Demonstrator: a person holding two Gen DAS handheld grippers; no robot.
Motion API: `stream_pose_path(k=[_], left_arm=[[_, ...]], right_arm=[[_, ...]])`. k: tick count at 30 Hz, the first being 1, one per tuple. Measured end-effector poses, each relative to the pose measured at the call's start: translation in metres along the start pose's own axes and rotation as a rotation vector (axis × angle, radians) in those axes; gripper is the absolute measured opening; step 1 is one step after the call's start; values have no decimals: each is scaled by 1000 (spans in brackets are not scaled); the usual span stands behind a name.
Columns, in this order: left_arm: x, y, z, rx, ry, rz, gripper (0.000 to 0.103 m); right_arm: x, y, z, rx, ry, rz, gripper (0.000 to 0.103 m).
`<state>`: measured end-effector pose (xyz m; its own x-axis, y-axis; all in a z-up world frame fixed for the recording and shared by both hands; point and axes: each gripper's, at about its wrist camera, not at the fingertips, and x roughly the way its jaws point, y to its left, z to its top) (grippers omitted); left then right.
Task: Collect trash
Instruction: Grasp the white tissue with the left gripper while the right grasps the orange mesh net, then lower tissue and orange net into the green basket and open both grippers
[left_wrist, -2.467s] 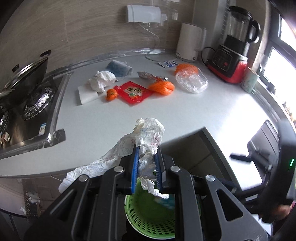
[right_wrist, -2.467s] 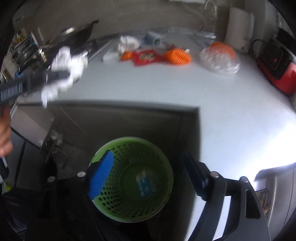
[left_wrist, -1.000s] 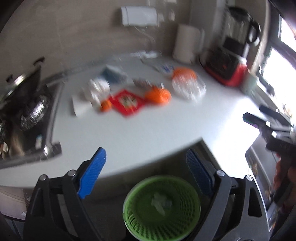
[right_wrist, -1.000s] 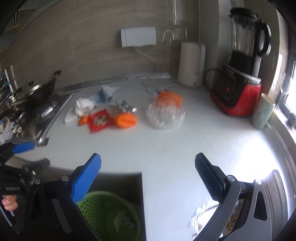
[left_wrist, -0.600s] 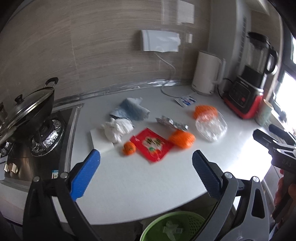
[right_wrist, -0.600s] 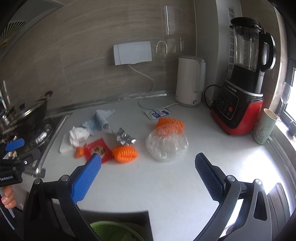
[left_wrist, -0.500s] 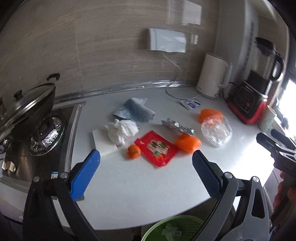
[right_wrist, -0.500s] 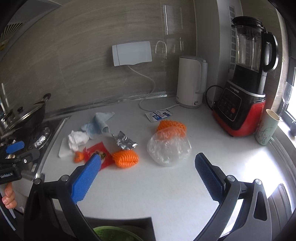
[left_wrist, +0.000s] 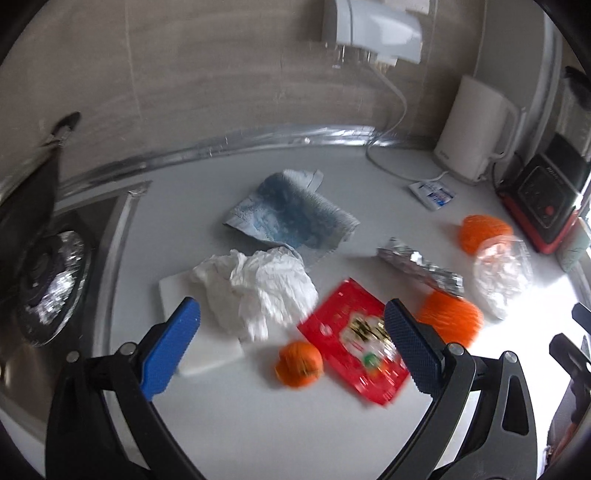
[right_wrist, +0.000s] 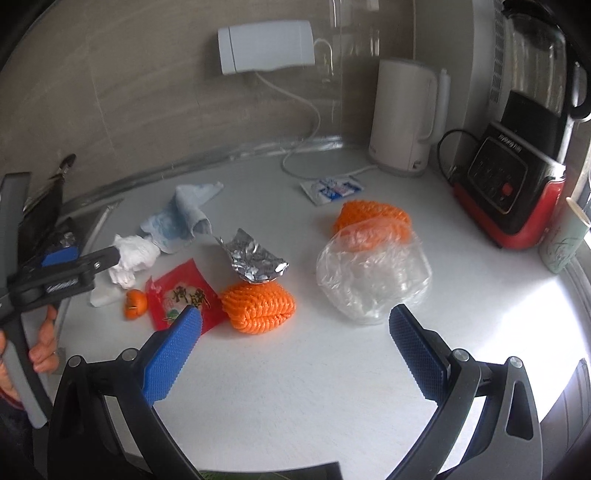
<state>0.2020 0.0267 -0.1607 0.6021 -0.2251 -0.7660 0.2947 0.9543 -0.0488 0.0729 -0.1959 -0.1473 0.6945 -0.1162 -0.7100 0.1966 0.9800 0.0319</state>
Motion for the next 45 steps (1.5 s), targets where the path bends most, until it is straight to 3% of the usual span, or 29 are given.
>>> stream_pose_path(k=[4,7,11,12,23,24,29,32,38,45], left_arm=[[31,6,8,9,38,-10,85],[54,8,13,21,82,-3,69],[73,13,15,35,134,5,25],[74,15,15,28,141,-4,23],[16,32,29,-6,51,-62,19],[9,33,30,-7,44,-68,19],[-20,29,27,15,8,-80,19],[-35,24,21,31,-5,-84,19],[-75,6,-2,59,-22,-112,19],[-129,-33,-48,150,-14,-155,19]], right_arm=[[22,2,2,17,27,-19,101],[39,3,4,35,48,-33,101],[55,4,5,53,70,-38,101],[60,5,5,55,79,-35,101],[108,21,4,5,155,4,99],[113,23,3,-4,163,7,95],[118,23,0,19,198,84,51],[108,22,0,22,194,108,33],[68,16,-3,31,152,164,28],[17,-2,-19,21,121,163,28]])
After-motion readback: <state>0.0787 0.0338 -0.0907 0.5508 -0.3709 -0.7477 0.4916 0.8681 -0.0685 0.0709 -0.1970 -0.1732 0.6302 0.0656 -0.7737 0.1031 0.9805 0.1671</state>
